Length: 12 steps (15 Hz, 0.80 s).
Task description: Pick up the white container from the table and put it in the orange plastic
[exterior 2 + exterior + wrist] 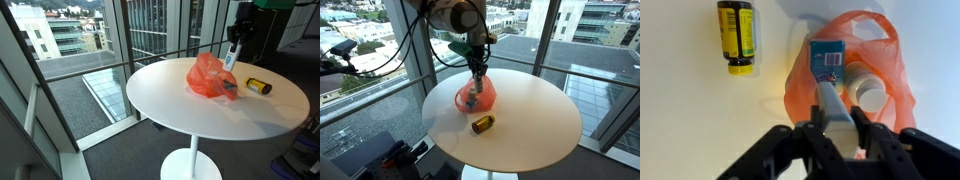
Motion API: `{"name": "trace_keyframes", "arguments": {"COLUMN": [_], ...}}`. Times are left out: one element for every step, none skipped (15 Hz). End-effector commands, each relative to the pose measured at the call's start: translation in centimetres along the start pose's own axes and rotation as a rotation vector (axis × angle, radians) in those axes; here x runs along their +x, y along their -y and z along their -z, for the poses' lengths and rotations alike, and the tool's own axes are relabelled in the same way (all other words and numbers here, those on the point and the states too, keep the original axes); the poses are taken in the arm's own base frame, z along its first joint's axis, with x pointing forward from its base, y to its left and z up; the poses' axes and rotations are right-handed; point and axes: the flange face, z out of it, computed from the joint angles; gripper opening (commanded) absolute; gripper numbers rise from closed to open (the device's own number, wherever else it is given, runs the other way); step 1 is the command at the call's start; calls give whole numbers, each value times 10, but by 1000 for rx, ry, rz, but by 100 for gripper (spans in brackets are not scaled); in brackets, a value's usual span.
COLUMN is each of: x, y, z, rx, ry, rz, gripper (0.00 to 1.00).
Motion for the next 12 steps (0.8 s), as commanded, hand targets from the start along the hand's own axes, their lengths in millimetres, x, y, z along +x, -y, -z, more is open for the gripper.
{"name": "trace_keyframes", "arguments": {"x": [13,16,19,22,26,29,33,36,40,43,47,50], "y": [3,5,7,9,12,15,18,22,26,29,33,37], "z": [-10,-15,-19,-23,-25,-28,-29,-31,-32,-34,-36,-37], "rx": [1,-2,-4,-7,-8,-9,-9,-11,-11,-13,-13,-14], "ry": [24,30,33,35,37,36,36,34,29,26,23,21], "rz": [2,1,1,-1,-2,-3,-3,-3,-2,-2,-1,-1], "gripper": [11,11,11,11,11,11,11,11,11,11,11,11]}}
